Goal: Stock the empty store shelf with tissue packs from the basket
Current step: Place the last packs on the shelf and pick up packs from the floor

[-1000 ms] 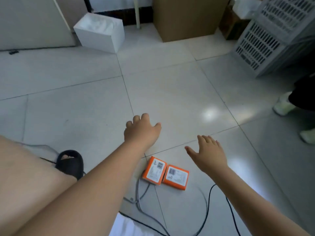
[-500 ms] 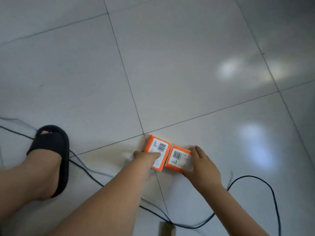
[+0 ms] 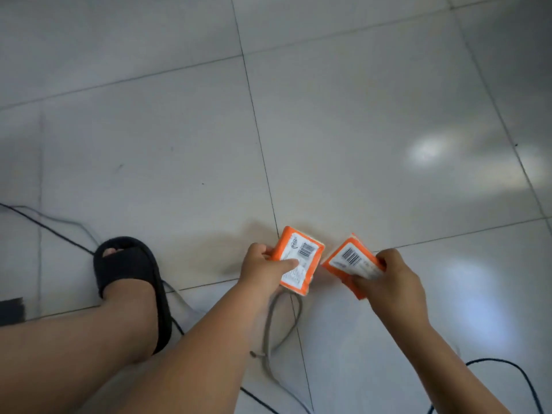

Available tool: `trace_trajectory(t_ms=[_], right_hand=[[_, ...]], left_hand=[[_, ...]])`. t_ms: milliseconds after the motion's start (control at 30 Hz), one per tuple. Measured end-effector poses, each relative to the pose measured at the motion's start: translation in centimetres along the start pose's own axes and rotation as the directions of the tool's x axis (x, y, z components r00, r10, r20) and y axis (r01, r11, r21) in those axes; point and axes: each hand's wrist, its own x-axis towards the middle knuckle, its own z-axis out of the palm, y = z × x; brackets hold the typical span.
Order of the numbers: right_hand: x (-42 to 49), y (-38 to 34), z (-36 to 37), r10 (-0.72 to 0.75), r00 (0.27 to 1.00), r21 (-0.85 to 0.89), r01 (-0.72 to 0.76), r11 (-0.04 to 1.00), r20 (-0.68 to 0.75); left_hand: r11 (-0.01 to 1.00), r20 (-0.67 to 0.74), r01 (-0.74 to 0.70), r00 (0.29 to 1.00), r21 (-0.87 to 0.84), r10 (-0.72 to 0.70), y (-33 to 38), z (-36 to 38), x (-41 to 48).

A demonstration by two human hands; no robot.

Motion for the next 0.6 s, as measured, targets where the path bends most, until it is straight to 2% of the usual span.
trace_trajectory(t_ms=[133,267,333,433,533,600], right_hand=[[1.2,-9.4,-4.8,-0.144,0.981,0.255,0.174,0.951,-0.132],[-0.2,-19.3,-9.0,-0.355,0.911,0.386,0.41,0.826,-0.207],[-1.9,-23.9,-10.5,-0.452,0.861,0.434,0.508,0.744,-0.234],[-5.0,-30.5,-12.7,-0.556,0.783,0.495,0.613,0.615,-0.278],[-9.0,-36.0,-14.1,-0.645,0.71,0.546,0.672,0.5,-0.283],[-11.9,-39.1,-14.6,-0.687,0.664,0.577,0.697,0.426,-0.295]], left_hand=[[0.969,-0.023,-0.115,0.993,-0.22,0.113,7.8,-5.5,-1.5],[0.878,-0.139,-0.287,0.957,-0.383,0.253,15.8,-10.8,-6.0],[0.792,-0.216,-0.419,0.908,-0.445,0.359,19.2,-13.5,-9.3],[0.612,-0.312,-0.563,0.823,-0.555,0.475,22.8,-17.6,-14.7],[0.438,-0.428,-0.656,0.744,-0.614,0.514,24.1,-22.6,-19.6],[0.362,-0.499,-0.707,0.695,-0.607,0.518,24.3,-26.3,-22.5]])
